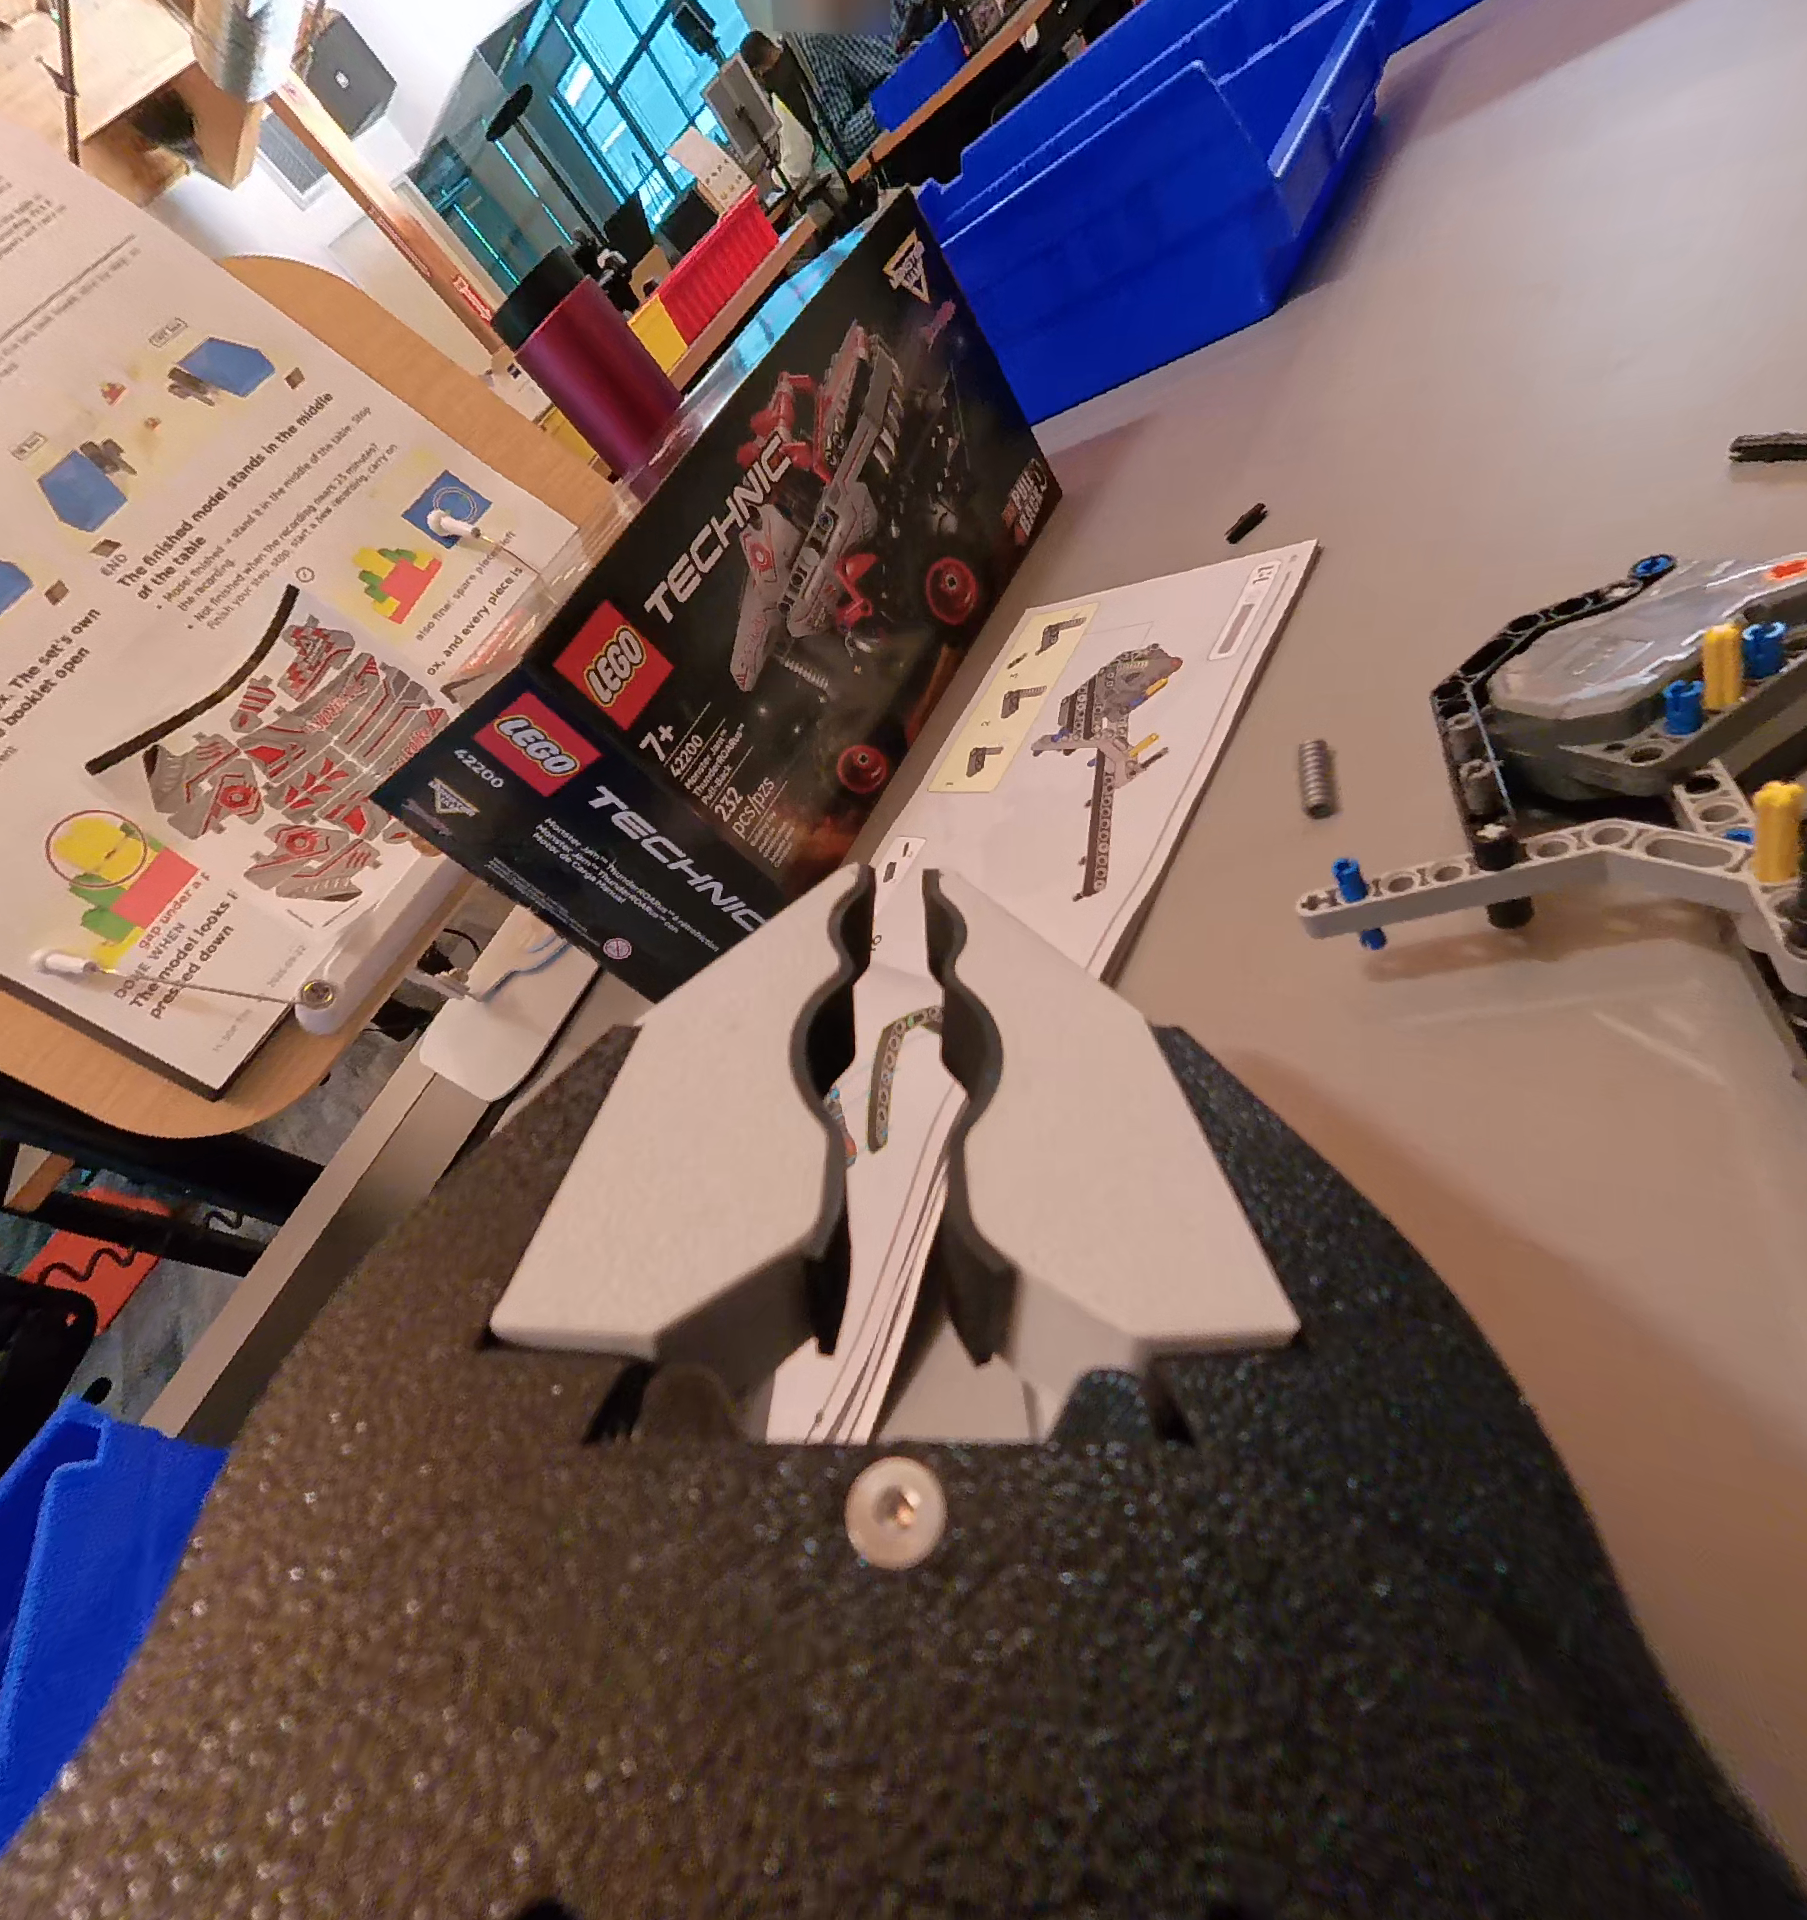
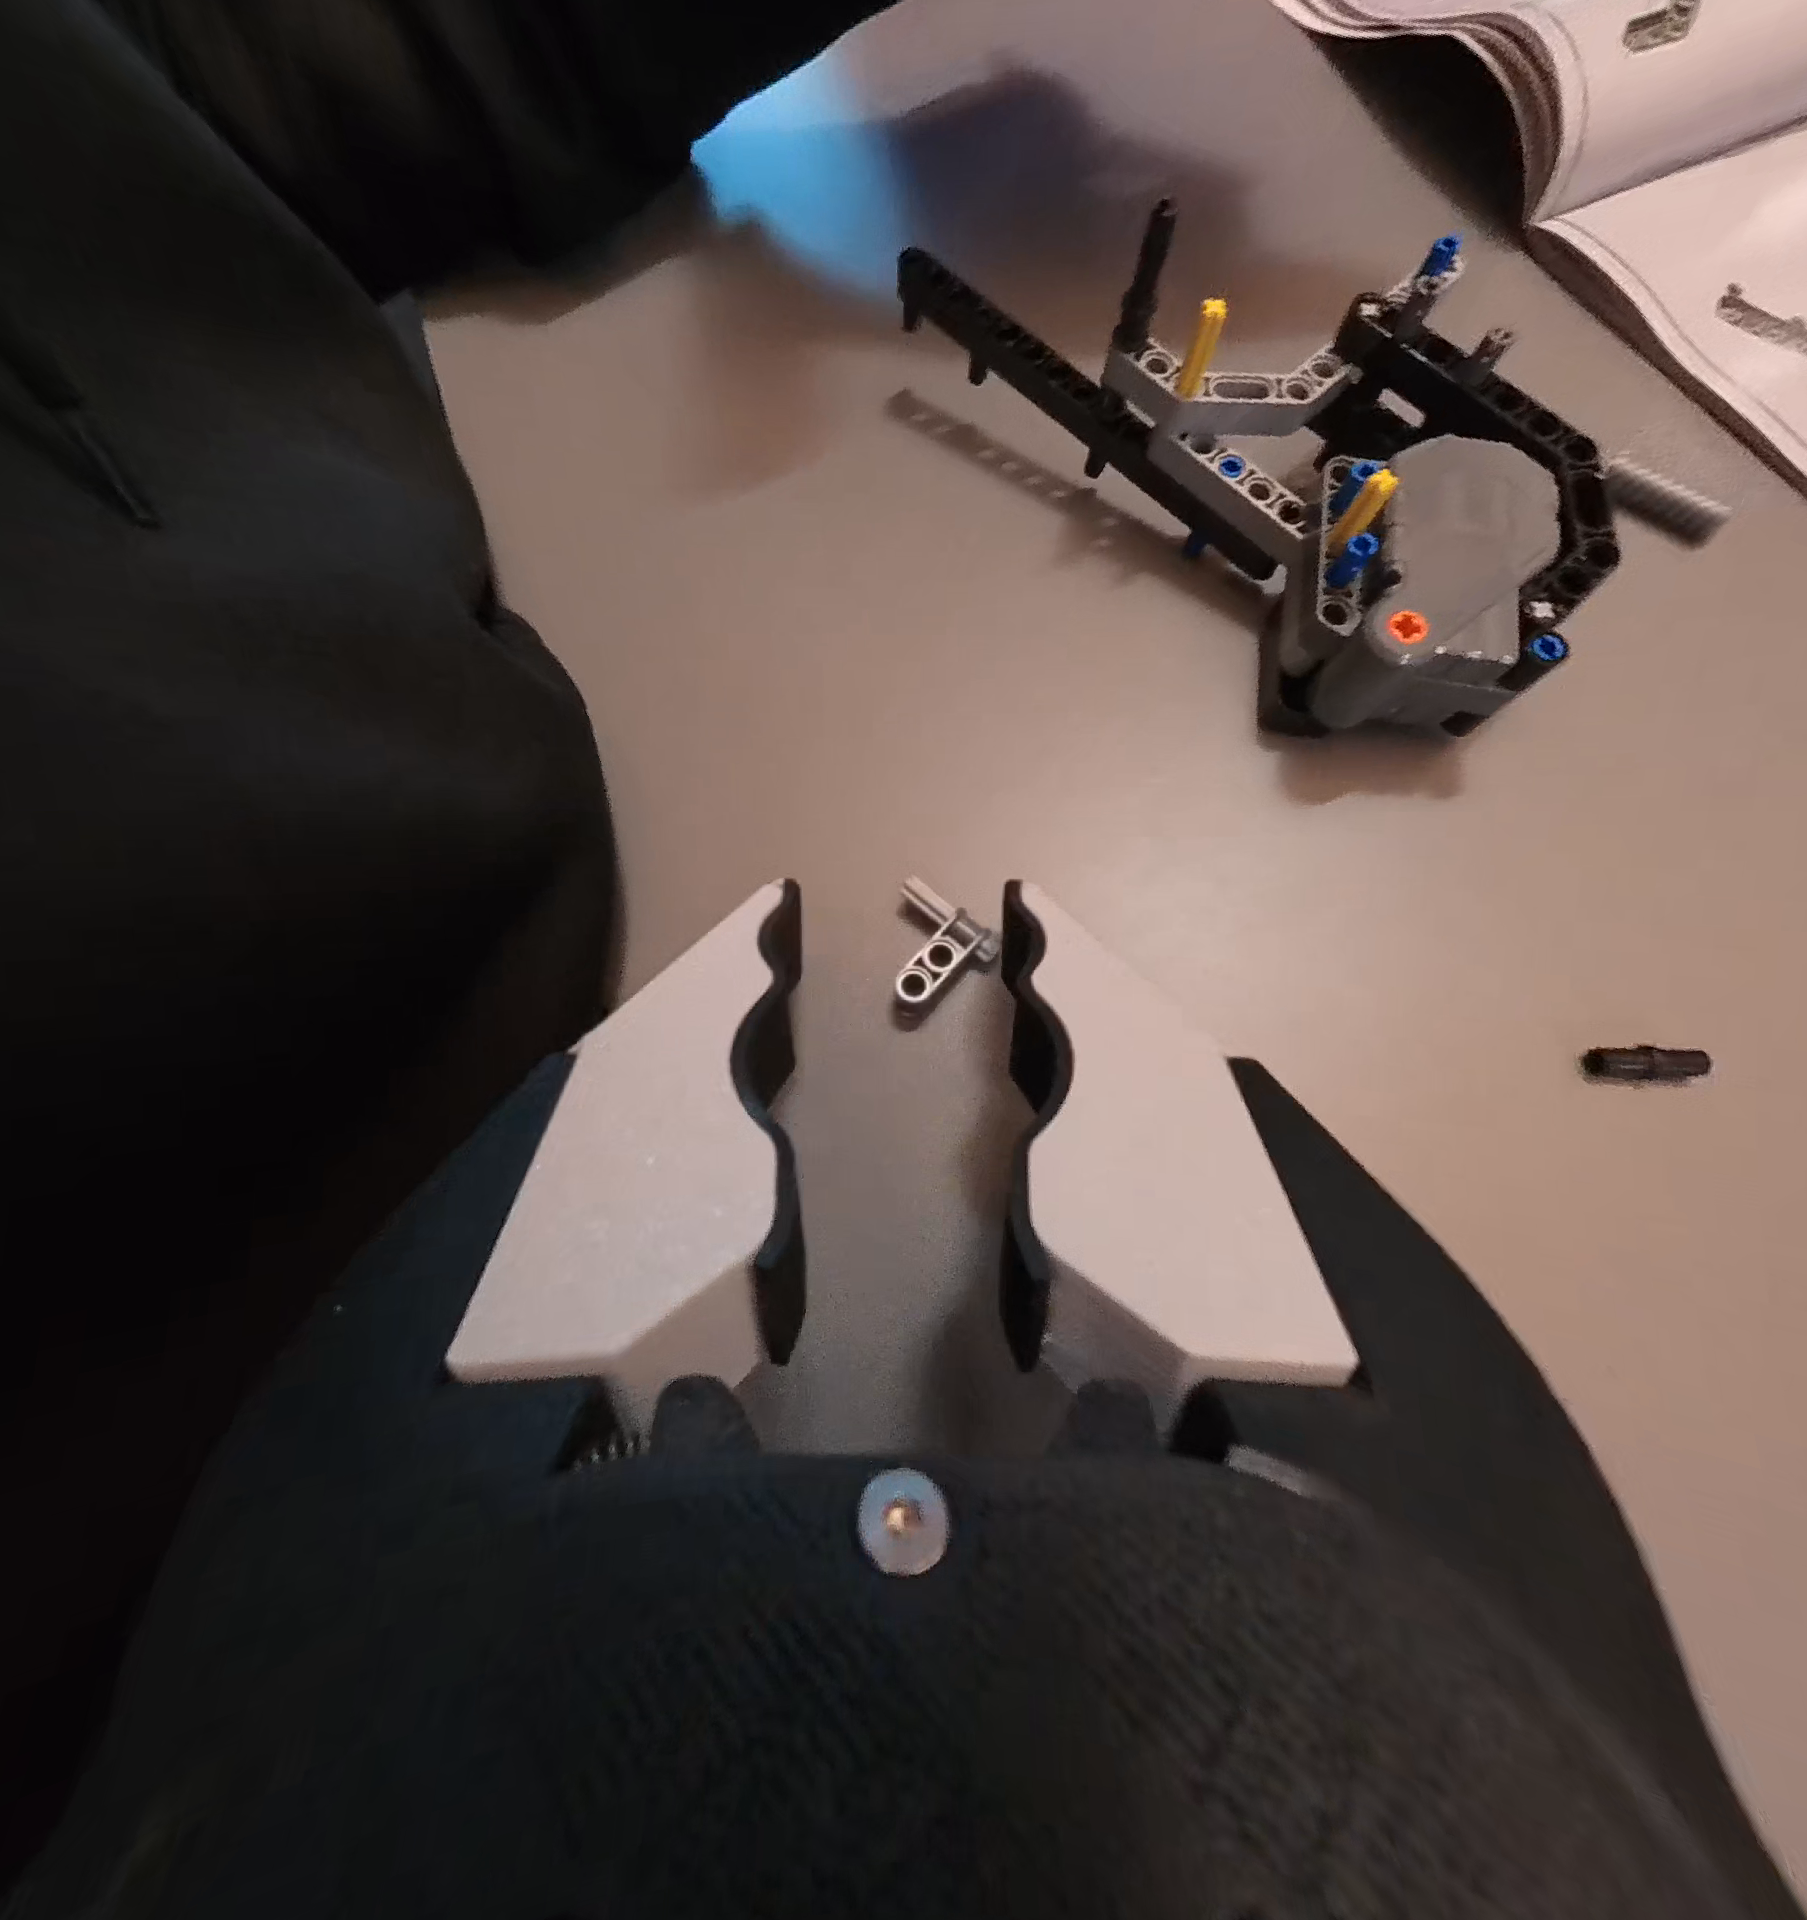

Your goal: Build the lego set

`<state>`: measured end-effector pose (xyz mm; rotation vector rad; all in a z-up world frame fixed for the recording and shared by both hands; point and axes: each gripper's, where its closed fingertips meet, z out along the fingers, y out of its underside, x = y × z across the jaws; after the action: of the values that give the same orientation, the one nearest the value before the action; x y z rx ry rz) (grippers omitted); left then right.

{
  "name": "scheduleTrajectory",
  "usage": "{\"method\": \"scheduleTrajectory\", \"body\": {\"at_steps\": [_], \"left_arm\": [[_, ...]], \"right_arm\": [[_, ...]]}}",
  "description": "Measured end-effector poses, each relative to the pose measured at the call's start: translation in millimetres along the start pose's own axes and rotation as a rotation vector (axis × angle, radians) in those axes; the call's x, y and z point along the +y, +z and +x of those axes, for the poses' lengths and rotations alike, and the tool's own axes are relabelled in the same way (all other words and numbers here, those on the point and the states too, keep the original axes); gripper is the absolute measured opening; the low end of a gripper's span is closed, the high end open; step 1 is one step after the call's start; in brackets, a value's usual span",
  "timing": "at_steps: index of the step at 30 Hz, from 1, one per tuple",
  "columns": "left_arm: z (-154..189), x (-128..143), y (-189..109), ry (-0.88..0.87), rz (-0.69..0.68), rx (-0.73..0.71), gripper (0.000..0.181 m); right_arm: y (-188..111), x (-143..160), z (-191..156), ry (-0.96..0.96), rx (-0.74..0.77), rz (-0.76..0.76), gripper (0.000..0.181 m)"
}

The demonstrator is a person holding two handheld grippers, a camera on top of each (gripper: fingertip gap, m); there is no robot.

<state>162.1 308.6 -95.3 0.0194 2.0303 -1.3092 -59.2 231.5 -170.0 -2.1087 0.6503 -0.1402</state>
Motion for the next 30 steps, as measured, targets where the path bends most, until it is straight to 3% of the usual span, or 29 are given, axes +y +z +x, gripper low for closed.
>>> {"method": "scheduleTrajectory", "body": {"at_steps": [5,13,19,24,27,30], "left_arm": [[1,0,0,0.002,-0.001,0.002,0.006],[3,1,0,0.007,-0.005,0.006,0.006],[1,-2,-4,0.024,-0.007,-0.012,0.005],[13,-36,-28,0.008,0.06,0.013,0.006],[32,-54,-45,-0.022,0.095,0.084,0.006],[60,-68,-57,-0.036,0.116,0.198,0.007]], "right_arm": [[4,11,10,-0.009,0.105,-0.071,0.029],[-3,1,17,0.075,0.152,-0.013,0.029],[2,2,10,-0.188,0.168,-0.063,0.031],[6,6,13,-0.265,0.146,-0.103,0.025],[9,8,8,-0.19,0.075,-0.111,0.011],[9,7,16,-0.212,0.116,-0.094,0.006]]}}
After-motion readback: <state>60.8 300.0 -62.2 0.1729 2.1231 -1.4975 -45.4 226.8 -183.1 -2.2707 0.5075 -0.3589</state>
